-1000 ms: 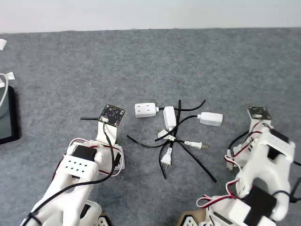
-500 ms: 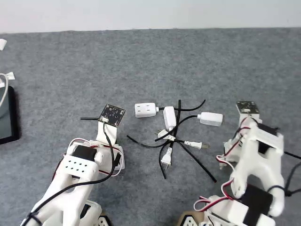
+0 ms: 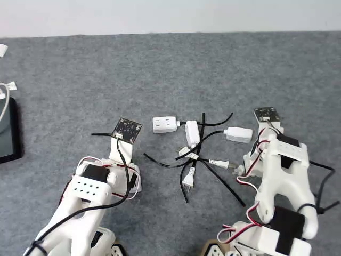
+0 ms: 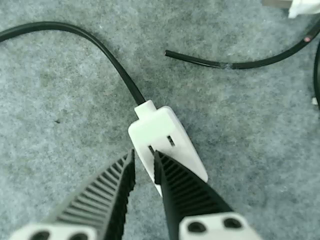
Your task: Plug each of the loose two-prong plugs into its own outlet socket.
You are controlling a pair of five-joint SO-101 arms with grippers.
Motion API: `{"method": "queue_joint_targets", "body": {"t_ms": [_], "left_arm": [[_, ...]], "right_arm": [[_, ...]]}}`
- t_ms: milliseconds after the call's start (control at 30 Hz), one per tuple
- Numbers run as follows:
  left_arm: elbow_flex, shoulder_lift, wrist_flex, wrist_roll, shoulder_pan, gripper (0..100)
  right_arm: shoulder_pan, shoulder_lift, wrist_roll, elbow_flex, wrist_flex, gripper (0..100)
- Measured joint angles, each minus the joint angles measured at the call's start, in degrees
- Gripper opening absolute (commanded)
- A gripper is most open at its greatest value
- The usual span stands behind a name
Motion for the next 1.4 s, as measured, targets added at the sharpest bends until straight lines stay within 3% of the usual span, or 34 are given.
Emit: {"method": "queue_joint_targets", "body": {"t_ms": [267, 400, 533, 600, 933, 1067, 1167, 1400], "left_arm": [[0.00, 0.00, 0.00, 0.00, 0.00, 4], [0.00, 0.00, 0.00, 0.00, 0.00, 4], [0.00, 0.00, 0.00, 0.00, 0.00, 4], [0.00, 0.00, 0.00, 0.00, 0.00, 4], [0.09, 0.00, 0.00, 0.00, -1.76, 4], [0.35, 0.00, 0.00, -0.26, -2.02, 4], [0.53, 0.00, 0.00, -0.35, -2.11, 4], [2.81, 1.05, 0.62, -0.35, -1.76, 4]], "right_arm": [[-4.40, 0.00, -0.26, -5.71, 5.54, 1.5], [-10.99, -1.41, 9.76, -10.29, 11.43, 3.3], [-16.62, -1.49, 19.34, -11.52, 12.92, 16.1], [-18.11, -1.49, 20.31, -11.52, 11.96, 19.1], [-24.44, 9.49, 21.45, -11.69, 8.35, 14.7], [-25.05, 13.45, 24.88, -11.96, 6.59, 13.4], [-24.53, 15.12, 25.41, -14.51, 6.51, 0.8], [-16.62, 16.53, 24.62, -21.27, 10.37, 0.8]]}}
